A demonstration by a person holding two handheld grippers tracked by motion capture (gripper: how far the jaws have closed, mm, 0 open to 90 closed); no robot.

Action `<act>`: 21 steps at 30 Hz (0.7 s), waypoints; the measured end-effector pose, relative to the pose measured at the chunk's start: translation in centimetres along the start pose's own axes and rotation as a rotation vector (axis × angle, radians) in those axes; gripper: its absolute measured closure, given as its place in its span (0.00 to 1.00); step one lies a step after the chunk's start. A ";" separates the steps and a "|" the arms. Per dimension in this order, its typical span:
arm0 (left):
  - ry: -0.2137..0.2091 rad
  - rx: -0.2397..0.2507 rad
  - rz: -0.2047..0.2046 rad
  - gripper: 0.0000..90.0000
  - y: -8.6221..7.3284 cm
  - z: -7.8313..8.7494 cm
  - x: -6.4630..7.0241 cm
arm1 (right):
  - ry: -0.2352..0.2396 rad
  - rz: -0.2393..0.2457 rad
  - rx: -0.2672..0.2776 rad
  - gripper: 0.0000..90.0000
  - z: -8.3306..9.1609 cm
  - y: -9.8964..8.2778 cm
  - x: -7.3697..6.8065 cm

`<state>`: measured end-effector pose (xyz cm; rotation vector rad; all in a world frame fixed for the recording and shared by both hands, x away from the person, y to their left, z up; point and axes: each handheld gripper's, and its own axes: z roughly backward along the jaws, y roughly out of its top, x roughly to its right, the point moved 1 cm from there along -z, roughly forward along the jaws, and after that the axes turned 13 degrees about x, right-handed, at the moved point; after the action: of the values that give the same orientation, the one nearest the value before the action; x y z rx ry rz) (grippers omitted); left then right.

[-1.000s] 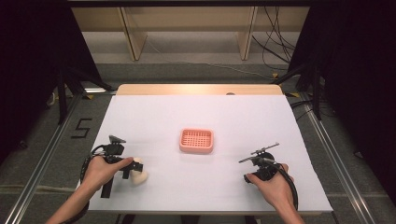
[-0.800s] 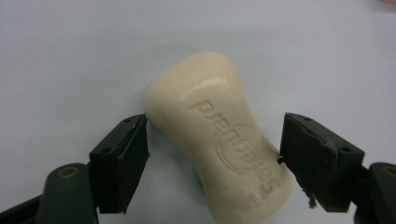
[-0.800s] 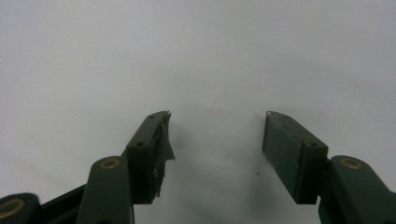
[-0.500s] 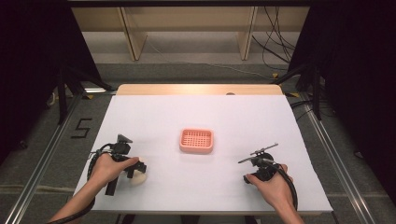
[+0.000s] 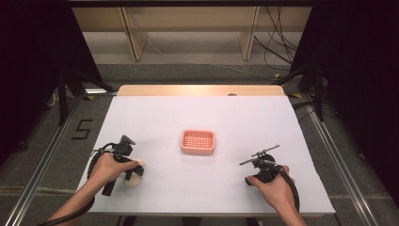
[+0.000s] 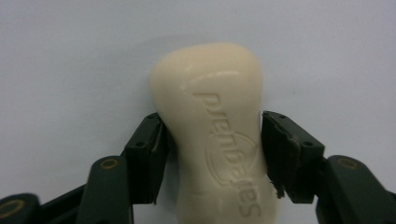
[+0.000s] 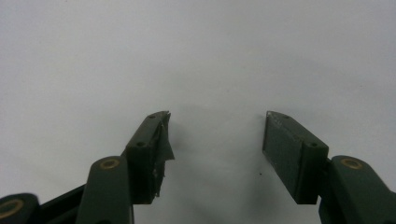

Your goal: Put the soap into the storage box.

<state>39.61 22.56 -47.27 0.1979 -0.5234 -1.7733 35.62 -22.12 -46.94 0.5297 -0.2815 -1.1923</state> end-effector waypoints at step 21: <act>0.017 -0.077 -0.011 0.51 0.2 -0.1 0.6 | 0.016 -0.019 -0.003 0.46 0.0 0.0 -0.2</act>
<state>39.67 21.96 -47.15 0.1617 -0.4418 -1.7977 35.56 -21.91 -46.88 0.5400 -0.2616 -1.2058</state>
